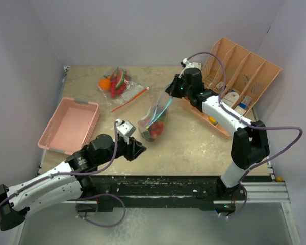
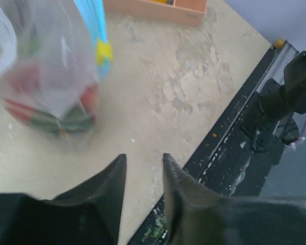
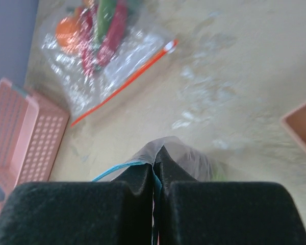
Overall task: Open the zip-top bag and remove the fake food
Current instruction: Open the zipper of the food storage bag at the center of the board.
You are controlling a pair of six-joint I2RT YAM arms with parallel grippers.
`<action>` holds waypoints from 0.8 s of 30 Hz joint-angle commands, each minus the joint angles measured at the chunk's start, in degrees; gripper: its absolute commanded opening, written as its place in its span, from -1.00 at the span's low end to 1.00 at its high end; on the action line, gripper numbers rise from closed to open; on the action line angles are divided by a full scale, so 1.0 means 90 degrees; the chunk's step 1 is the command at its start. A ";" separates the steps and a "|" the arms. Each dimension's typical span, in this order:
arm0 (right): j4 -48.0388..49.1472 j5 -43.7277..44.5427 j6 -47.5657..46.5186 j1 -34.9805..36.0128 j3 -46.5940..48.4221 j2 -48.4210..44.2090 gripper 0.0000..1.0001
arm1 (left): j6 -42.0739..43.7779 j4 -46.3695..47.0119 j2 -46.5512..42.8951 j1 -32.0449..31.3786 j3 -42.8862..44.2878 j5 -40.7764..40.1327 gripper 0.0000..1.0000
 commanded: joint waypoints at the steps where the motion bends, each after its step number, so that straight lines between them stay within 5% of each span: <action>1: 0.1081 0.0619 -0.0201 -0.0204 -0.0486 -0.0605 -1.00 | 0.0014 -0.0092 0.0538 -0.0118 0.0457 -0.0033 -0.03; 4: 0.1105 0.0846 -0.0292 0.0048 -0.0776 -0.0824 -1.00 | 0.0285 0.0199 0.1520 -0.0121 0.1006 -0.0169 0.44; 7: 0.1096 0.1040 -0.0353 0.0263 -0.1006 -0.1051 -1.00 | 0.0467 0.0551 0.2344 -0.0114 0.1552 -0.0256 0.66; 24: 0.1258 0.1060 -0.0314 0.0559 -0.2052 -0.1989 -0.93 | 0.1241 0.0374 0.2722 -0.0123 0.2879 -0.2130 0.75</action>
